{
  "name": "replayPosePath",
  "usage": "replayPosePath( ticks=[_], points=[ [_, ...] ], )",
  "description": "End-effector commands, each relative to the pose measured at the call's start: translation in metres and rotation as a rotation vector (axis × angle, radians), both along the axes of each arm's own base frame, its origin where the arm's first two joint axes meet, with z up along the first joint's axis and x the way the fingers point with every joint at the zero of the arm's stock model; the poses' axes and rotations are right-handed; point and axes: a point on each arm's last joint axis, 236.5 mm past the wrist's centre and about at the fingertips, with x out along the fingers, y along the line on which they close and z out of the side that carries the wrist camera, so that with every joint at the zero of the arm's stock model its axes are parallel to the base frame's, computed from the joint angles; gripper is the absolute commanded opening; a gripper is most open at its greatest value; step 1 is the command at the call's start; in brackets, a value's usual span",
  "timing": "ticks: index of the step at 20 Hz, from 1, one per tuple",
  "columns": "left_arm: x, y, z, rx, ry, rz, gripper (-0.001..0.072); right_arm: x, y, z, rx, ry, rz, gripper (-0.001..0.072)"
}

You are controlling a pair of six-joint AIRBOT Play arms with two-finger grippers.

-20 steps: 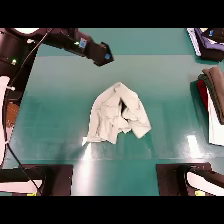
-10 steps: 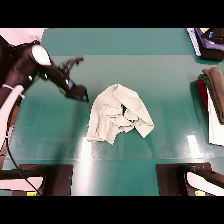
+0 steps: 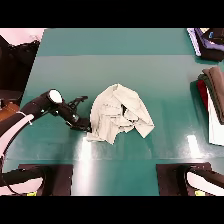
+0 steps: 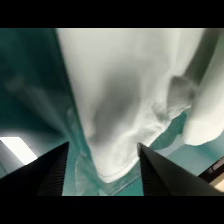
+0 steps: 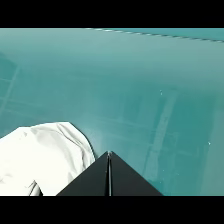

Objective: Fold the shirts.

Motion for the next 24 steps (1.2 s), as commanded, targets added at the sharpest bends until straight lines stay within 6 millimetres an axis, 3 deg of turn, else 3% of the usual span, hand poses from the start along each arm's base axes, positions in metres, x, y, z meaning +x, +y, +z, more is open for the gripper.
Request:
replayPosePath(
  ticks=[1, 2, 3, 4, 6, 8, 9, 10, 11, 14, 16, 20, 23, 24],
  points=[
    [-0.017, -0.011, -0.013, 0.034, -0.018, -0.046, 0.0500, -0.001, 0.001, 0.000, 0.001, 0.002, 0.002, 0.0019],
    [-0.017, -0.012, -0.013, 0.036, -0.021, -0.048, 0.0487, -0.001, 0.001, -0.001, 0.000, 0.005, 0.003, 0.0019],
    [-0.017, -0.012, -0.012, 0.038, -0.014, -0.041, 0.0153, -0.002, 0.001, -0.002, 0.000, 0.010, 0.004, 0.0019],
    [-0.017, -0.011, -0.010, 0.037, -0.014, -0.048, 0.0024, -0.003, 0.001, -0.003, 0.000, 0.018, 0.006, 0.0019],
    [-0.011, -0.003, 0.001, 0.073, -0.046, -0.083, 0.0025, -0.006, 0.011, -0.020, 0.031, 0.076, 0.038, 0.0020],
    [0.014, 0.009, 0.029, 0.134, -0.165, -0.091, 0.0025, -0.015, 0.030, -0.062, 0.094, 0.209, 0.095, 0.0027],
    [0.029, 0.017, 0.047, 0.167, -0.244, -0.084, 0.0025, -0.019, 0.045, -0.085, 0.125, 0.268, 0.136, 0.0195],
    [0.045, 0.024, 0.069, 0.195, -0.330, -0.072, 0.0025, -0.023, 0.062, -0.108, 0.156, 0.314, 0.183, 0.0496],
    [0.058, 0.029, 0.090, 0.209, -0.410, -0.060, 0.0026, -0.024, 0.079, -0.129, 0.178, 0.345, 0.223, 0.0600],
    [0.080, 0.038, 0.146, 0.224, -0.591, -0.025, 0.0026, -0.022, 0.119, -0.198, 0.122, 0.416, 0.317, 0.0599],
    [0.081, 0.041, 0.165, 0.221, -0.636, -0.021, 0.0026, -0.022, 0.143, -0.242, 0.110, 0.488, 0.350, 0.0599],
    [0.069, 0.050, 0.162, 0.259, -0.590, -0.048, 0.0025, -0.020, 0.168, -0.306, 0.085, 0.599, 0.381, 0.0598],
    [0.068, 0.054, 0.161, 0.273, -0.588, -0.051, 0.0026, -0.018, 0.176, -0.331, 0.086, 0.633, 0.378, 0.0591],
    [0.069, 0.054, 0.161, 0.273, -0.590, -0.050, 0.0026, -0.020, 0.179, -0.336, 0.083, 0.644, 0.383, 0.0540]
  ],
)
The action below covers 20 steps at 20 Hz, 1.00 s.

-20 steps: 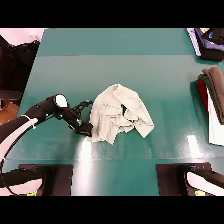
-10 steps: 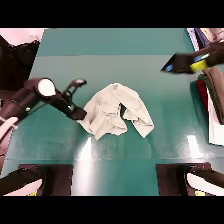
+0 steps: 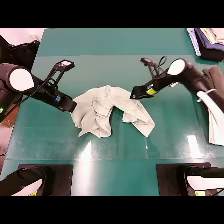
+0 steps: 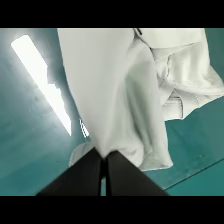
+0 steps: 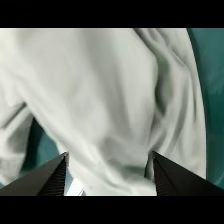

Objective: Fold the shirts.

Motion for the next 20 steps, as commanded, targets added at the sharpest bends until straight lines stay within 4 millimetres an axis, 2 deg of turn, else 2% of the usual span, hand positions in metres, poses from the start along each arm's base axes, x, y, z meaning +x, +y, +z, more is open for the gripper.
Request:
replayPosePath(
  ticks=[1, 2, 4, 5, 6, 7, 9, 10, 11, 12, 14, 15, 16, 18, 19, 20],
  points=[
    [-0.001, 0.006, 0.002, 0.022, -0.002, 0.005, 0.0026, -0.004, 0.015, -0.029, -0.010, 0.037, 0.023, 0.0494],
    [-0.001, 0.006, 0.002, 0.022, -0.002, 0.005, 0.0026, -0.006, 0.019, -0.030, -0.011, 0.039, 0.032, 0.0444],
    [-0.001, 0.006, 0.002, 0.022, -0.002, 0.005, 0.0026, -0.009, 0.028, -0.032, -0.015, 0.027, 0.053, 0.0418],
    [-0.001, 0.006, 0.002, 0.022, -0.001, 0.005, 0.0026, -0.009, 0.031, -0.032, -0.016, 0.009, 0.075, 0.0187],
    [-0.001, 0.006, 0.002, 0.022, -0.001, 0.005, 0.0025, -0.007, 0.032, -0.029, -0.015, -0.007, 0.091, 0.0018],
    [-0.001, 0.006, 0.002, 0.022, -0.002, 0.005, 0.0026, -0.006, 0.033, -0.022, -0.012, -0.013, 0.103, 0.0017],
    [0.002, 0.014, 0.010, 0.056, -0.022, 0.008, 0.0026, 0.002, 0.030, 0.018, 0.008, -0.068, 0.126, 0.0017],
    [0.008, 0.023, 0.025, 0.087, -0.058, 0.017, 0.0026, 0.010, 0.026, 0.054, 0.027, -0.138, 0.124, 0.0016],
    [0.018, 0.032, 0.049, 0.109, -0.121, 0.045, 0.0026, 0.018, 0.019, 0.094, 0.049, -0.221, 0.111, 0.0016],
    [0.028, 0.040, 0.077, 0.126, -0.196, 0.067, 0.0026, 0.025, 0.008, 0.145, 0.072, -0.330, 0.089, 0.0016],
    [0.039, 0.054, 0.150, 0.121, -0.365, 0.114, 0.0026, 0.025, -0.020, 0.247, 0.111, -0.565, 0.025, 0.0016],
    [0.040, 0.057, 0.188, 0.094, -0.452, 0.133, 0.0026, 0.017, -0.039, 0.296, 0.125, -0.674, -0.019, 0.0016],
    [0.036, 0.059, 0.228, 0.049, -0.546, 0.147, 0.0026, 0.005, -0.056, 0.334, 0.136, -0.758, -0.065, 0.0015],
    [0.021, 0.064, 0.299, -0.036, -0.714, 0.169, 0.0026, -0.027, -0.087, 0.391, 0.130, -0.881, -0.130, 0.0016],
    [0.008, 0.069, 0.328, -0.074, -0.786, 0.179, 0.0026, -0.045, -0.100, 0.412, 0.123, -0.925, -0.164, 0.0016],
    [-0.004, 0.073, 0.348, -0.106, -0.844, 0.184, 0.0026, -0.061, -0.110, 0.430, 0.114, -0.970, -0.189, 0.0016]
  ],
)
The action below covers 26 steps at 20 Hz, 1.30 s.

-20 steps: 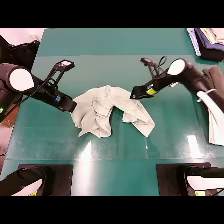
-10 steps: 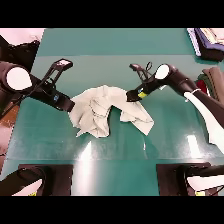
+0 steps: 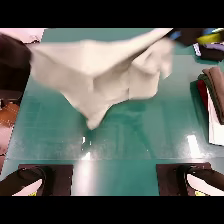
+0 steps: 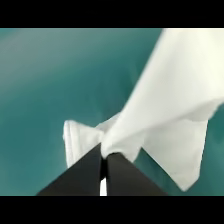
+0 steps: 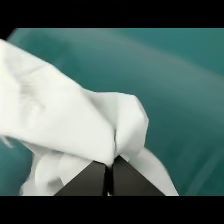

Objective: Fold the shirts.

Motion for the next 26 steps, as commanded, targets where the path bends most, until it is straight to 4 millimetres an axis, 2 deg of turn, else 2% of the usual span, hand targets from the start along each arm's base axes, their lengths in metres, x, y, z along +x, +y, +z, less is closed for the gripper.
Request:
replayPosePath(
  ticks=[1, 4, 6, 7, 9, 11, 14, 18, 21, 24, 26],
  points=[
    [-0.043, 0.023, 0.095, -0.097, -0.262, 0.018, 0.0026, -0.066, -0.043, 0.086, 0.013, -0.203, -0.116, 0.0016],
    [-0.080, 0.035, 0.146, -0.178, -0.453, 0.007, 0.0026, -0.102, -0.068, 0.121, 0.004, -0.311, -0.215, 0.0015],
    [-0.104, 0.040, 0.183, -0.259, -0.594, -0.007, 0.0026, -0.112, -0.087, 0.129, 0.019, -0.320, -0.308, 0.0015],
    [-0.113, 0.042, 0.196, -0.281, -0.643, -0.016, 0.0025, -0.115, -0.096, 0.127, 0.029, -0.303, -0.350, 0.0015],
    [-0.114, 0.041, 0.198, -0.286, -0.651, -0.021, 0.0025, -0.113, -0.111, 0.114, 0.025, -0.239, -0.410, 0.0016],
    [-0.095, 0.033, 0.178, -0.259, -0.585, -0.019, 0.0025, -0.105, -0.117, 0.085, 0.028, -0.107, -0.422, 0.0016],
    [-0.039, 0.020, 0.111, -0.150, -0.394, 0.011, 0.0024, -0.084, -0.107, 0.020, 0.032, 0.202, -0.347, 0.0015],
    [0.035, -0.008, -0.027, 0.063, 0.015, -0.007, 0.0025, -0.054, -0.060, -0.099, -0.028, 0.633, -0.136, 0.0016],
    [0.084, -0.023, -0.130, 0.188, 0.272, -0.034, 0.0025, -0.017, -0.034, -0.191, -0.045, 0.810, -0.052, 0.0017],
    [0.130, -0.014, -0.209, 0.131, 0.447, 0.044, 0.0027, 0.028, -0.038, -0.261, 0.014, 0.877, -0.136, 0.0018],
    [0.150, 0.008, -0.240, 0.047, 0.516, 0.138, 0.0027, 0.053, -0.048, -0.289, 0.050, 0.881, -0.195, 0.0018]
  ],
)
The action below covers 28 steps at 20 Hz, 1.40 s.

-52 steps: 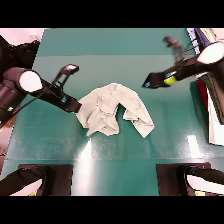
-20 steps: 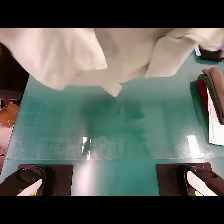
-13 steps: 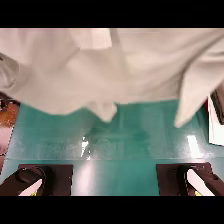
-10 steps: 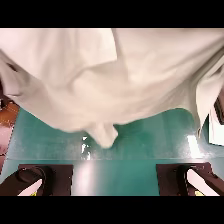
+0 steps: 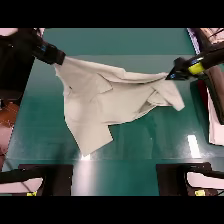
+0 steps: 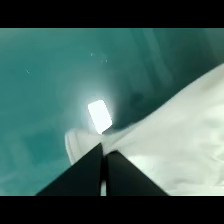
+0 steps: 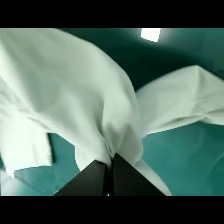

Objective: Fold the shirts.

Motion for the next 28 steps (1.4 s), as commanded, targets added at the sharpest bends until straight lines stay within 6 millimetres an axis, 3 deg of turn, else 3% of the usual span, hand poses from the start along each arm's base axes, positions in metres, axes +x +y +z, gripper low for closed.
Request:
replayPosePath(
  ticks=[1, 2, 3, 4, 5, 6, 7, 9, 10, 11, 13, 15, 18, 21, 24, 28],
  points=[
    [0.031, 0.026, -0.069, -0.083, 0.150, 0.132, 0.0145, 0.044, -0.008, -0.061, 0.020, 0.017, -0.101, 0.0018],
    [0.036, 0.036, -0.069, -0.098, 0.144, 0.159, 0.0464, 0.057, -0.015, -0.065, 0.022, -0.010, -0.135, 0.0020],
    [0.040, 0.048, -0.068, -0.104, 0.133, 0.188, 0.0632, 0.071, -0.022, -0.064, 0.023, -0.054, -0.175, 0.0041],
    [0.041, 0.059, -0.065, -0.105, 0.130, 0.210, 0.0614, 0.084, -0.032, -0.061, 0.022, -0.101, -0.214, 0.0262],
    [0.039, 0.071, -0.063, -0.105, 0.135, 0.232, 0.0614, 0.095, -0.041, -0.053, 0.022, -0.147, -0.248, 0.0588],
    [0.034, 0.083, -0.063, -0.104, 0.152, 0.257, 0.0614, 0.102, -0.050, -0.042, 0.020, -0.178, -0.266, 0.0674],
    [0.028, 0.092, -0.063, -0.103, 0.175, 0.278, 0.0613, 0.106, -0.059, -0.029, 0.019, -0.203, -0.276, 0.0658],
    [0.013, 0.108, -0.067, -0.104, 0.232, 0.312, 0.0603, 0.106, -0.068, -0.003, 0.016, -0.231, -0.266, 0.0529],
    [0.005, 0.108, -0.070, -0.115, 0.252, 0.308, 0.0472, 0.103, -0.070, 0.008, 0.011, -0.237, -0.251, 0.0527],
    [-0.004, 0.104, -0.073, -0.134, 0.269, 0.298, 0.0432, 0.100, -0.069, 0.016, 0.004, -0.243, -0.225, 0.0527],
    [-0.030, 0.089, -0.085, -0.183, 0.296, 0.266, 0.0431, 0.095, -0.063, 0.026, -0.003, -0.251, -0.180, 0.0527],
    [-0.066, 0.076, -0.112, -0.226, 0.339, 0.252, 0.0431, 0.091, -0.055, 0.028, -0.004, -0.247, -0.152, 0.0527],
    [-0.135, 0.070, -0.176, -0.245, 0.455, 0.284, 0.0431, 0.087, -0.037, 0.027, -0.002, -0.242, -0.106, 0.0527],
    [-0.179, 0.052, -0.228, -0.320, 0.568, 0.324, 0.0432, 0.084, -0.022, 0.026, -0.001, -0.242, -0.067, 0.0527],
    [-0.184, 0.032, -0.251, -0.435, 0.570, 0.378, 0.0432, 0.078, -0.012, 0.024, 0.000, -0.221, -0.037, 0.0527],
    [-0.167, 0.030, -0.253, -0.478, 0.502, 0.412, 0.0431, 0.070, -0.012, 0.021, -0.002, -0.191, -0.022, 0.0527]
  ],
)
